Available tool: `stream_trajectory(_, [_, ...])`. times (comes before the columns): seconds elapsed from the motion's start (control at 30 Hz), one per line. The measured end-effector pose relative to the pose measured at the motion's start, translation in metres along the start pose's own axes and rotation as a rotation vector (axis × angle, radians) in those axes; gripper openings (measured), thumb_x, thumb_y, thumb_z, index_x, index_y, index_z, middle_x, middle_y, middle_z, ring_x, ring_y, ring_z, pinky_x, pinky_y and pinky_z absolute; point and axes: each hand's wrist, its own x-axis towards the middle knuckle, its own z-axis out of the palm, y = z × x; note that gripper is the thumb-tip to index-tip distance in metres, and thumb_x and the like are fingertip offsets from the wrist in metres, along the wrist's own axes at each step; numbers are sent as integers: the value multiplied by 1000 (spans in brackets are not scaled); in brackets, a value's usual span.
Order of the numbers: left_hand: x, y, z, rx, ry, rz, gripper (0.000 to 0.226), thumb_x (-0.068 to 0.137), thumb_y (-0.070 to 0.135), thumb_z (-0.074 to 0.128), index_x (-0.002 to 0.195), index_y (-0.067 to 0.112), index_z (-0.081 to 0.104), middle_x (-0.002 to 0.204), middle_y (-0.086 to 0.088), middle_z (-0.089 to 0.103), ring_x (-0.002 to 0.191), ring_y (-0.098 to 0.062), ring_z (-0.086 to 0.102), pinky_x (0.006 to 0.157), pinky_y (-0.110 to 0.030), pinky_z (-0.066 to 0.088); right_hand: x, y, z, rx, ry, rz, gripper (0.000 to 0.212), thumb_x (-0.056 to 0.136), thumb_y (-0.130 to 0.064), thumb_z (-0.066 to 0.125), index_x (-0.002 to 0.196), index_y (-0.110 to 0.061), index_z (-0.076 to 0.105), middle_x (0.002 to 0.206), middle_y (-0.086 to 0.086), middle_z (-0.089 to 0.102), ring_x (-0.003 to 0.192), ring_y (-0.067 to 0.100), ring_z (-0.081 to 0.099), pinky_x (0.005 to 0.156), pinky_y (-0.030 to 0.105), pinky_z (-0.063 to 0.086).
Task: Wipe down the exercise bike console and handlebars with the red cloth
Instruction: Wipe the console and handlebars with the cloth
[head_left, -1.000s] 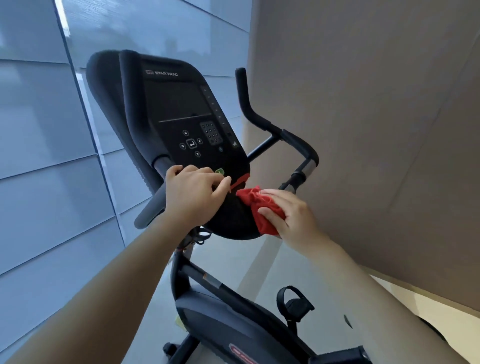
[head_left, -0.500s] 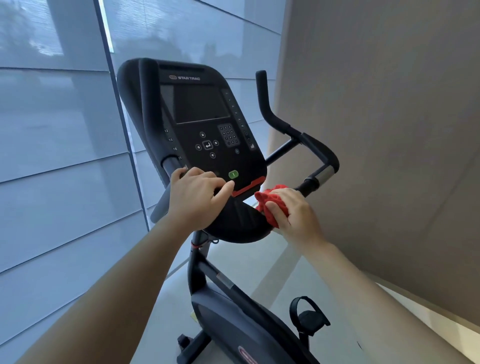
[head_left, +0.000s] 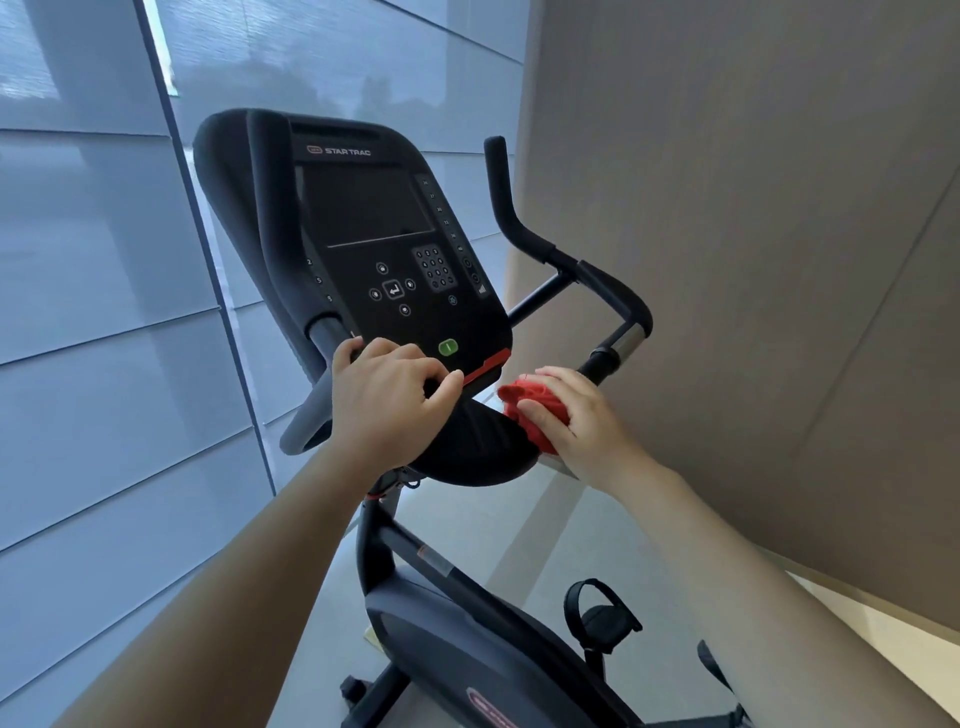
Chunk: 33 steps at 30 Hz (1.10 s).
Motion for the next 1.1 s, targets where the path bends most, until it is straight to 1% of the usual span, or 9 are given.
stream_trajectory(0.1, [-1, 1, 0, -2, 6, -3, 39, 94, 48, 34, 84, 36, 71, 95, 15, 65, 107, -11, 49, 108, -40, 17, 8, 5, -5, 44, 61, 107, 57, 86, -56, 37, 124, -15, 49, 124, 2, 52, 112, 18, 49, 89, 25, 41])
stream_trajectory(0.17, [-1, 2, 0, -1, 11, -4, 38, 93, 47, 36, 83, 35, 71, 95, 15, 65, 107, -11, 48, 108, -40, 15, 13, 7, -7, 30, 93, 167, 59, 87, -56, 37, 125, -12, 49, 124, 4, 51, 112, 19, 49, 89, 25, 40])
stream_trajectory(0.3, [0, 3, 0, 8, 12, -11, 45, 90, 52, 29, 82, 35, 70, 92, 15, 65, 106, -11, 49, 109, -41, 15, 4, 4, 1, 21, 55, -20, 59, 85, -65, 35, 113, -17, 54, 110, -1, 56, 102, 14, 51, 86, 24, 42])
stream_trajectory(0.4, [0, 4, 0, 24, 6, -30, 49, 85, 54, 24, 80, 36, 70, 91, 16, 65, 105, -11, 50, 108, -41, 16, 8, 13, -4, 49, 63, -33, 55, 86, -60, 38, 111, -15, 56, 106, 1, 58, 99, 15, 54, 84, 22, 44])
stream_trajectory(0.53, [1, 6, -1, 62, -10, -46, 48, 87, 54, 25, 81, 37, 69, 91, 16, 64, 104, -12, 49, 107, -41, 16, 16, 19, -12, -10, 5, -26, 53, 88, -58, 36, 111, -13, 53, 106, 3, 56, 97, 17, 53, 86, 35, 50])
stream_trajectory(0.7, [9, 9, -1, 80, -113, -111, 44, 94, 50, 25, 77, 40, 65, 94, 17, 60, 115, -15, 44, 112, -52, 8, 20, 30, -21, -63, -137, -158, 62, 87, -68, 19, 119, -24, 49, 118, -6, 50, 108, 9, 44, 96, 32, 43])
stream_trajectory(0.83, [7, 41, 9, 78, -97, -297, 55, 93, 52, 20, 74, 33, 68, 95, 14, 62, 118, -14, 40, 111, -54, -3, 34, 29, -20, -23, -131, -344, 41, 93, -51, 38, 118, -23, 55, 115, -6, 58, 106, 8, 48, 93, 23, 36])
stream_trajectory(0.93, [-1, 61, 21, 251, -56, -306, 56, 93, 55, 22, 80, 33, 72, 97, 13, 66, 117, -14, 44, 114, -46, 9, 39, 50, -23, 48, -153, -439, 32, 93, -46, 44, 109, -23, 59, 103, -8, 62, 93, 4, 49, 85, 20, 39])
stream_trajectory(1.1, [-2, 63, 18, 226, 72, -334, 54, 94, 55, 25, 64, 35, 65, 81, 15, 66, 101, -10, 53, 103, -35, 28, 53, 88, -25, 139, -79, -445, 37, 91, -51, 42, 93, -21, 62, 88, -7, 58, 84, 9, 49, 77, 22, 40])
